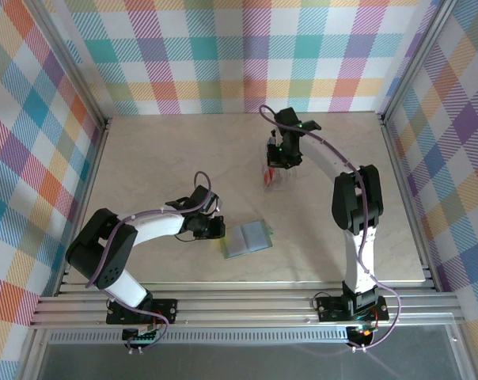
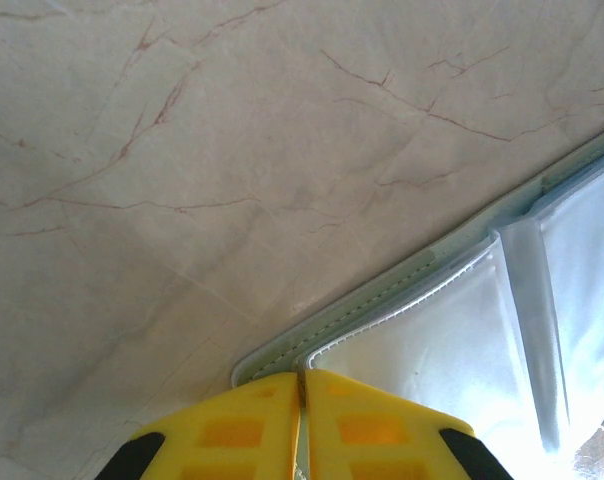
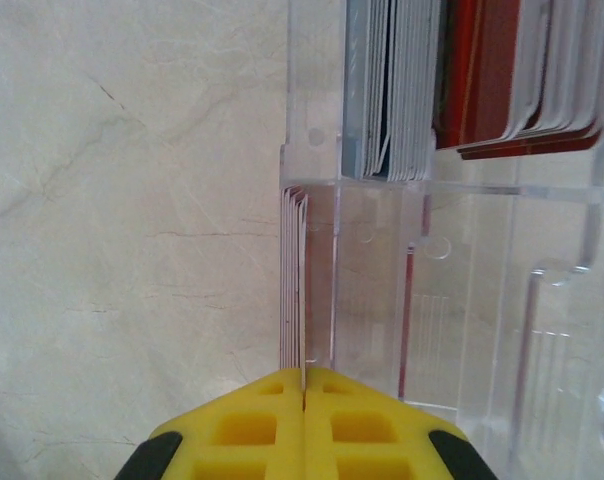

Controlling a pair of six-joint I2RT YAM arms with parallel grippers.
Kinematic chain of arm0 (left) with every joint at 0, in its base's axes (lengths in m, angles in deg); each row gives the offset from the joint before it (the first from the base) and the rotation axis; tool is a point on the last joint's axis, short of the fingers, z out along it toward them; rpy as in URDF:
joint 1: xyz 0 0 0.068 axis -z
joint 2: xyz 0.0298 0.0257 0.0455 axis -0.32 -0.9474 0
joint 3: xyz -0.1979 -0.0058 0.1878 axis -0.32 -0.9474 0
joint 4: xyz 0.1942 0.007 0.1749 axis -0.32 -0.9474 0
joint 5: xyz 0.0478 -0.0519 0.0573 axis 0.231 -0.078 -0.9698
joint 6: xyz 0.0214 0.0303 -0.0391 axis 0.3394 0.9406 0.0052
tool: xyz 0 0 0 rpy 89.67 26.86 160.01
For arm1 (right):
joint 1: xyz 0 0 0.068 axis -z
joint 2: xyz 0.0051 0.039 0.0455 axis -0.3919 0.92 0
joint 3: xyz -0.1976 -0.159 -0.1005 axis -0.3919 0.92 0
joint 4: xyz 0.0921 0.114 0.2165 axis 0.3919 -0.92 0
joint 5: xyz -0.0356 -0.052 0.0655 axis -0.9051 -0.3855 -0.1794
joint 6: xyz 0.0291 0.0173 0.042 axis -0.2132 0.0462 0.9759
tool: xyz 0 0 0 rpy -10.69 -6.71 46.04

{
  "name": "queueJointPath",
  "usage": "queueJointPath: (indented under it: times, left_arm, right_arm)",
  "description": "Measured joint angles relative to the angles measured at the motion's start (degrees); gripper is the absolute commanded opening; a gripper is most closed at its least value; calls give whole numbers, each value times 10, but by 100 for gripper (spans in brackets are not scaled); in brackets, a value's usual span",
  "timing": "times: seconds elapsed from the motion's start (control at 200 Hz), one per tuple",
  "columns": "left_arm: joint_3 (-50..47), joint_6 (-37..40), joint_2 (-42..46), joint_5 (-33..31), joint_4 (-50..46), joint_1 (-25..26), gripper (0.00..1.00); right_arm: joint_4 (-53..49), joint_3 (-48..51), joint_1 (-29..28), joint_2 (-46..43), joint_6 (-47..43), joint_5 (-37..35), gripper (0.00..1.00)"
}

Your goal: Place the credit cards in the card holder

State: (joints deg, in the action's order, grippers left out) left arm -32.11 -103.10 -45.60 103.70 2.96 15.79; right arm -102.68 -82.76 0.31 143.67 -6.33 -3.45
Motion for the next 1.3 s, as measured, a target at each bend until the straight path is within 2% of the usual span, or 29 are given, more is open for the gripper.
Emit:
queueJointPath:
  times: [0.28, 0.355, 0.5, 0.585, 0.655, 0.735, 0.795, 0.845, 0.905, 0.96, 1.3]
  left_arm:
    - [1, 0, -1, 1, -2, 0, 11]
    - [1, 0, -2, 2, -2, 0, 11]
    - [3, 0, -3, 2, -4, 0, 11]
    - [3, 0, -3, 2, -4, 0, 11]
    - [4, 0, -3, 3, -4, 0, 11]
    - [4, 0, -3, 4, -4, 0, 11]
    - [4, 0, -3, 4, -4, 0, 11]
    - [4, 0, -3, 4, -4, 0, 11]
    - [4, 0, -3, 4, -4, 0, 11]
    - [4, 0, -3, 4, -4, 0, 11]
    - [4, 0, -3, 4, -4, -1, 10]
  right_arm:
    - [-2, 0, 0, 4, 0, 19, 3]
    - [-2, 0, 0, 4, 0, 24, 5]
    - [-2, 0, 3, 4, 0, 37, 15]
    - [-1, 0, 3, 4, 2, 47, 16]
    - [-1, 0, 4, 4, 2, 54, 11]
    - [0, 0, 4, 4, 4, 60, 1]
    - [0, 0, 5, 4, 3, 63, 0]
    - [0, 0, 7, 4, 4, 64, 5]
    - [0, 0, 7, 4, 4, 63, 20]
    - [0, 0, 7, 4, 3, 57, 25]
    - [-18, -24, 7, 49, -5, 38, 33]
